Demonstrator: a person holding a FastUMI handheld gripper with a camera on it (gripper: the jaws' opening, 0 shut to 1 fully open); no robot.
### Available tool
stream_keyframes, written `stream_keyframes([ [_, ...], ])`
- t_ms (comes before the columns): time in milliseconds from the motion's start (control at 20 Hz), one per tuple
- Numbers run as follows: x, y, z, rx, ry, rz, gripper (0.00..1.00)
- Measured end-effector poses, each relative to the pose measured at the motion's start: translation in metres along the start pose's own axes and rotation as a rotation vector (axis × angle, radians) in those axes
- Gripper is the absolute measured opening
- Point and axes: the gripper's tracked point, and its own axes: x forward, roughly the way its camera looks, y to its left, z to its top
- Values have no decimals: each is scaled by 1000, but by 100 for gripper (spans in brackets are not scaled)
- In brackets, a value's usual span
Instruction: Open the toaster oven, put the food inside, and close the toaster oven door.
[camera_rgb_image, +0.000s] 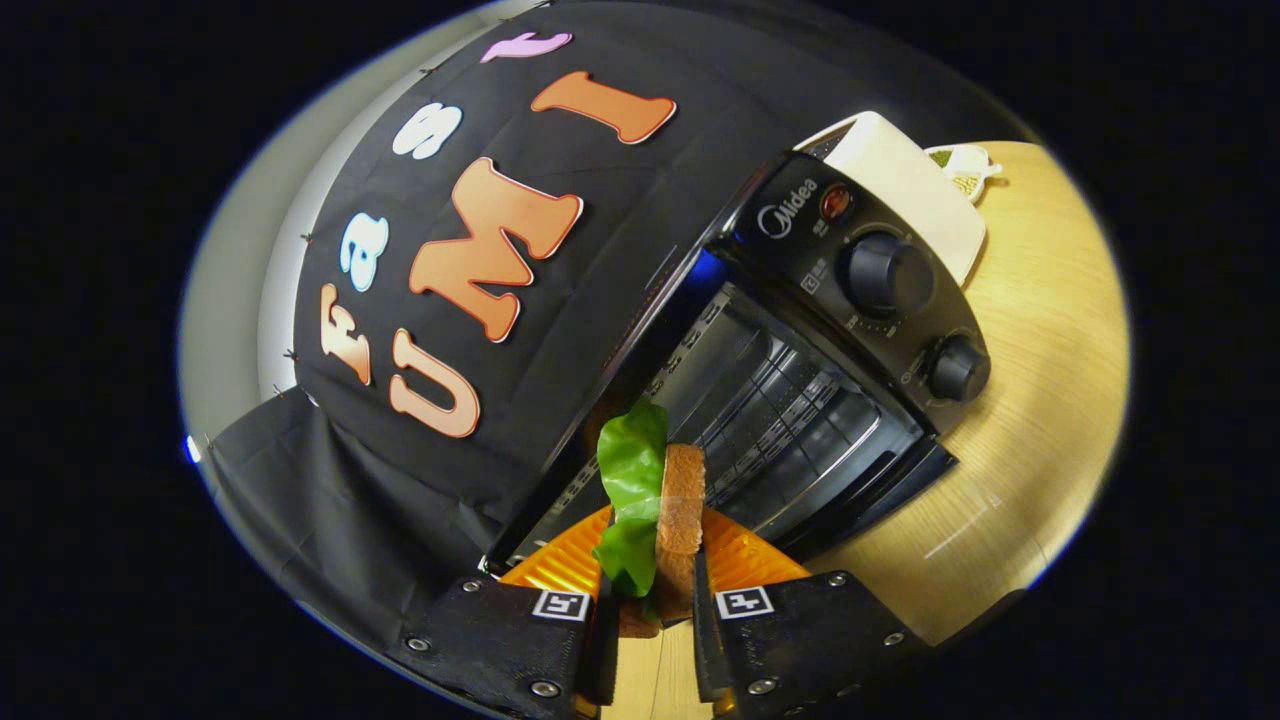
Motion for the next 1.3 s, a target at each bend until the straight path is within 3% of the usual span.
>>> stream_keyframes([
  [200, 24, 1, 8, -20, -90, -16, 31],
  [500, 47, -4, -8, -157, -95, -65, 33],
  [700, 44, -10, -2, -469, -131, -136, 47],
  [900, 36, -9, 5, -751, -156, -196, 70],
  [1150, 22, -14, 17, -952, -88, -235, 96],
  [1300, 0, -10, 13, -969, -38, -206, 98],
])
